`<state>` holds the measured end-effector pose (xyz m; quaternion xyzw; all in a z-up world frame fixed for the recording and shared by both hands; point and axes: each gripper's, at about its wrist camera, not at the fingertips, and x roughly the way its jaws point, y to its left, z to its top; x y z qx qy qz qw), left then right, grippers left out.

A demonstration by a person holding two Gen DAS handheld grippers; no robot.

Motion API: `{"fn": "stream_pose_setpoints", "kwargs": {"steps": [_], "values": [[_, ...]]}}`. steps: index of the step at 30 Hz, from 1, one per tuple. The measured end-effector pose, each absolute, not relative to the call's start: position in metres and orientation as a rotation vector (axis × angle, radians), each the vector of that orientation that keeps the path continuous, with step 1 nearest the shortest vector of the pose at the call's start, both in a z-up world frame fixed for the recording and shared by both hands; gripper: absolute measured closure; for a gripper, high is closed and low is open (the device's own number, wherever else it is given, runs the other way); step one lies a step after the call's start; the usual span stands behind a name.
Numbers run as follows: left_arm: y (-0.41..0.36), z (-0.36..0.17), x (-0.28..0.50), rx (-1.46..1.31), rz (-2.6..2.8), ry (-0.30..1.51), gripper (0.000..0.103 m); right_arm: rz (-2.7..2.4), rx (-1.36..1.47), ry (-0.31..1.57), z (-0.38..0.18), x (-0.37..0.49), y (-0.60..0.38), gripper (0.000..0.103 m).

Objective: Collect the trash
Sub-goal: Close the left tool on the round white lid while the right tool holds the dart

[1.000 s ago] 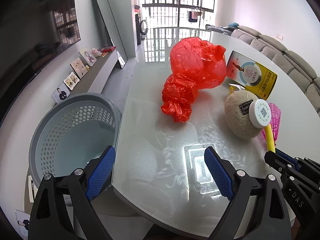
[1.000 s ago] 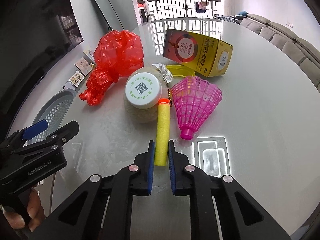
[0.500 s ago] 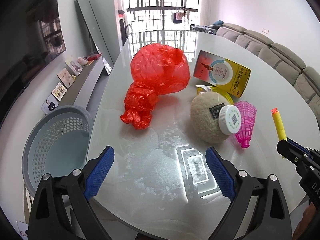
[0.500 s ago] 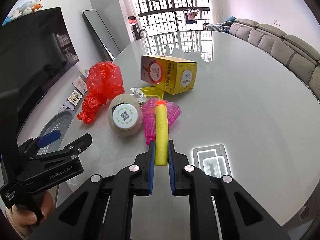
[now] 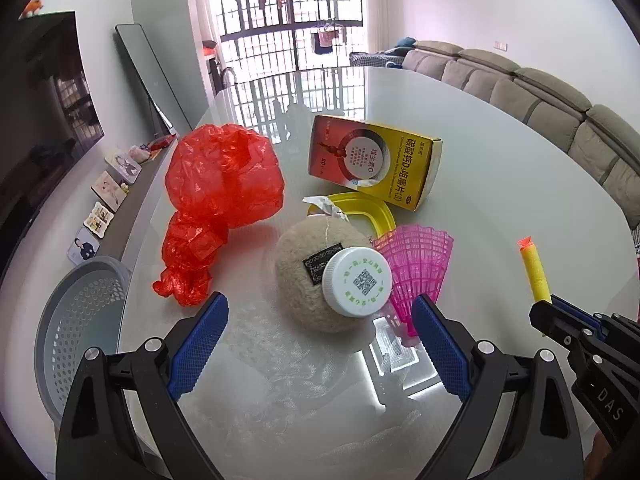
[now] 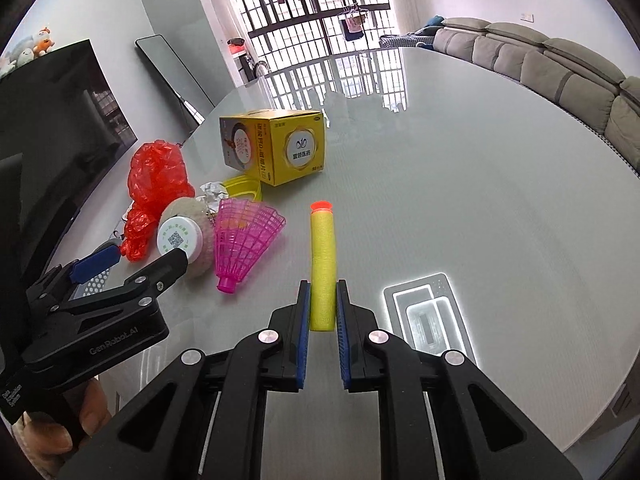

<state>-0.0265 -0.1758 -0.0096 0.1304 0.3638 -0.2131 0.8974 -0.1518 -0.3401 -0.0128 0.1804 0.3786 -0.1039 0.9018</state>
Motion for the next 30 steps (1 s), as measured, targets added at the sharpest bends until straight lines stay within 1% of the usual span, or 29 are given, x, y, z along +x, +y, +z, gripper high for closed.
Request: {"fn": "stream_pose_setpoints", "kwargs": {"steps": [6, 8, 10, 14, 16, 19, 20, 22, 25, 30], "values": [[-0.188, -0.016, -0.022, 0.290, -0.412, 0.742, 0.012, -0.218, 0.405, 0.774, -0.016, -0.151, -0.352, 0.091], [-0.191, -0.018, -0.022, 0.295, -0.406, 0.745, 0.013, -0.215, 0.414, 0.775, -0.018, -0.153, -0.354, 0.091], [-0.192, -0.020, -0.023, 0.299, -0.400, 0.743, 0.021, -0.212, 0.421, 0.777, -0.019, -0.154, -0.356, 0.091], [-0.195, -0.024, -0.024, 0.311, -0.391, 0.741, 0.028, -0.208, 0.429, 0.774, -0.020, -0.155, -0.358, 0.091], [-0.196, -0.025, -0.025, 0.317, -0.391, 0.746, 0.039, -0.206, 0.432, 0.774, -0.021, -0.156, -0.358, 0.091], [-0.195, -0.024, -0.025, 0.311, -0.393, 0.749, 0.048, -0.205, 0.435, 0.773, -0.021, -0.157, -0.358, 0.091], [-0.194, -0.023, -0.026, 0.308, -0.394, 0.747, 0.049, -0.205, 0.436, 0.774, -0.021, -0.157, -0.358, 0.091], [-0.194, -0.022, -0.027, 0.305, -0.399, 0.745, 0.058, -0.205, 0.438, 0.774, -0.021, -0.157, -0.358, 0.091], [-0.192, -0.021, -0.027, 0.301, -0.406, 0.744, 0.063, -0.206, 0.437, 0.772, -0.021, -0.158, -0.357, 0.091], [-0.189, -0.017, -0.030, 0.292, -0.415, 0.739, 0.063, -0.206, 0.436, 0.771, -0.021, -0.158, -0.357, 0.091]]}}
